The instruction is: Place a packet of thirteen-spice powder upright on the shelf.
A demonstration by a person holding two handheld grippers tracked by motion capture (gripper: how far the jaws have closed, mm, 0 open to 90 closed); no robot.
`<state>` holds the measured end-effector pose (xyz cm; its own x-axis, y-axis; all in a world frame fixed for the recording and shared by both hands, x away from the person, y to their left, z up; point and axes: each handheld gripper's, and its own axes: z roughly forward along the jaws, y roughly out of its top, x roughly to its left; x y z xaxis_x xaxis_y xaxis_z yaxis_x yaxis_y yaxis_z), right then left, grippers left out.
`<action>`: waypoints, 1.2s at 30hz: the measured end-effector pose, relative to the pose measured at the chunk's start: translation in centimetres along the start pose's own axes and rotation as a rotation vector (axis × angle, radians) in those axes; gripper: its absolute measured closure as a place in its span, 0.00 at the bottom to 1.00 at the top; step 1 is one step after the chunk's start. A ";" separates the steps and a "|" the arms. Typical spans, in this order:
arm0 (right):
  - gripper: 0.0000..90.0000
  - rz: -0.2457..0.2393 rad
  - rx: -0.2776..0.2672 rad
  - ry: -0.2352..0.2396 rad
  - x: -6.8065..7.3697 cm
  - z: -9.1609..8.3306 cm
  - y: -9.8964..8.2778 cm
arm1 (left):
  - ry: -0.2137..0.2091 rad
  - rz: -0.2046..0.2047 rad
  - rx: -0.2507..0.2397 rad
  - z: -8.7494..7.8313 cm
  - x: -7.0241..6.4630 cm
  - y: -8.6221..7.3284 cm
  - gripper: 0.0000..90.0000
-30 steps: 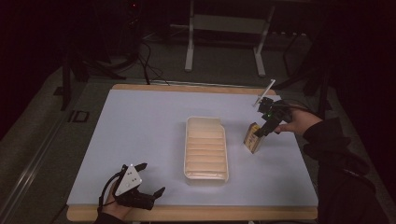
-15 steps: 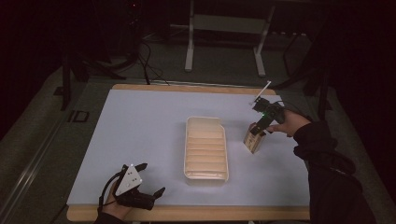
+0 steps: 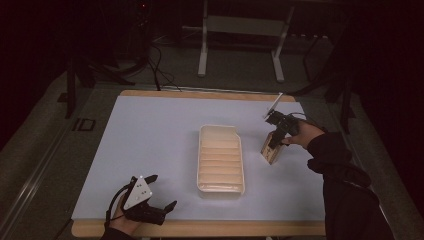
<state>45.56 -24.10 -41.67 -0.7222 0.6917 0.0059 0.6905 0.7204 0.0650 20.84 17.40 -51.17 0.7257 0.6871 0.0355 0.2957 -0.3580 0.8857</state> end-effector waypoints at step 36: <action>0.75 -0.690 -0.108 -0.032 3.3 -2.9 -4.2 | -0.001 -0.004 0.000 0.0 0.0 0.0 0.00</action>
<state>40.17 -24.96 -39.01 -0.9915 0.0807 -0.1017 0.0658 0.9877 0.1417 20.87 17.37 -51.15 0.7249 0.6882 0.0315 0.2988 -0.3553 0.8857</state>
